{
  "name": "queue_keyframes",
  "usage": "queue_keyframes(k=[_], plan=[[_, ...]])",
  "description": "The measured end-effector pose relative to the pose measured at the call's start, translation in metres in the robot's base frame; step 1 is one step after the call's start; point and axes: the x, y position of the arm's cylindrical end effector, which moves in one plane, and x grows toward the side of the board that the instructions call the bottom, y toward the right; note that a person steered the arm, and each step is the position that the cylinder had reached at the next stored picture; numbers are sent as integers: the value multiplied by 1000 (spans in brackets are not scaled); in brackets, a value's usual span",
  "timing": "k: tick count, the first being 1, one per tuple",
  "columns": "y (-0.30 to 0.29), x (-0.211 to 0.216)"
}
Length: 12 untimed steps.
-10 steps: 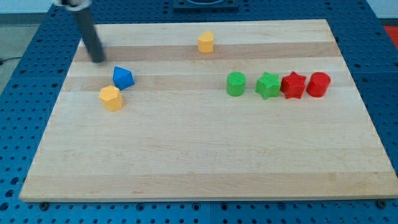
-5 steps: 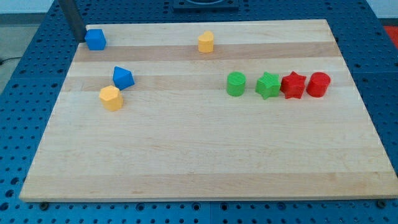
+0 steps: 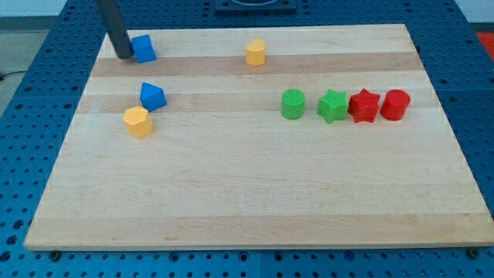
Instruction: Move blue cube to the right slightly
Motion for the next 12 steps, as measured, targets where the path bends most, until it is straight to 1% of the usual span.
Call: queue_keyframes(k=[1,2,3,4,5,6,7,8,9,10,11,12], plan=[[10,-3],[-13,-24],[3,-50],[43,-15],[25,-13],[-22,-15],[-12,25],[3,41],[59,42],[96,40],[106,29],[128,28]])
